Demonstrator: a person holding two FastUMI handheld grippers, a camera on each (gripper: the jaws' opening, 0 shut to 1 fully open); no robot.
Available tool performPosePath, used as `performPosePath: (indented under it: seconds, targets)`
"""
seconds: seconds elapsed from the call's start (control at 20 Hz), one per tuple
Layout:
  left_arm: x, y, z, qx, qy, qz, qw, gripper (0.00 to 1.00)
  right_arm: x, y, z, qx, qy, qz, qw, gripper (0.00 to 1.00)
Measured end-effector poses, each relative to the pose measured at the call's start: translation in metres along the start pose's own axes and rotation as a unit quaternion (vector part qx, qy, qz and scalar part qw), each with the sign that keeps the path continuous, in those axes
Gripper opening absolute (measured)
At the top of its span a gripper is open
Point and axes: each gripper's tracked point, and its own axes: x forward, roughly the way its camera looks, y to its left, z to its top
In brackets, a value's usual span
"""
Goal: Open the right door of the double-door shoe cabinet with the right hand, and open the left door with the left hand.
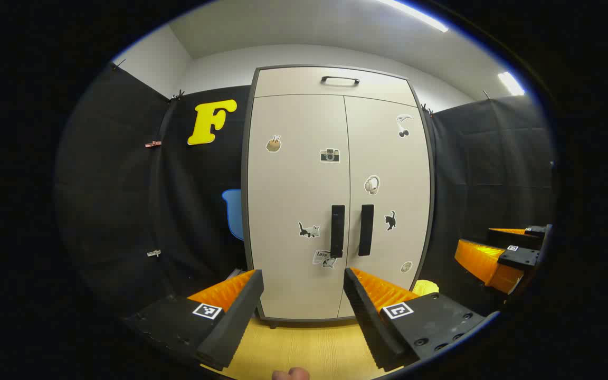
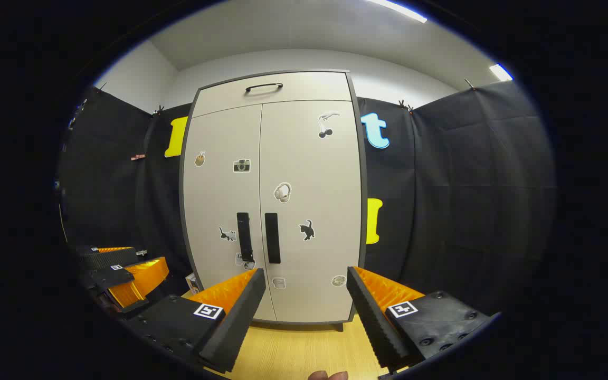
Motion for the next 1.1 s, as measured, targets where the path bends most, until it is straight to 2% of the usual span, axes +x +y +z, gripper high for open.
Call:
performPosePath:
  seconds: [0.55,0.85,1.1]
  targets:
    - [0.002,0.001,0.003,0.007,-0.010,-0.001,1.000,0.95,0.003,0.004,0.005,-0.015,-0.014,-0.005,1.000,0.98]
    - [0.002,0.002,0.003,0.006,-0.011,-0.002,1.000,0.95,0.006,0.019,0.008,-0.015,-0.018,0.011,1.000,0.98]
    - [0.001,0.011,-0.009,0.008,-0.002,-0.003,1.000,0.95,0.040,0.040,0.003,0.000,-0.019,0.038,0.999,0.98]
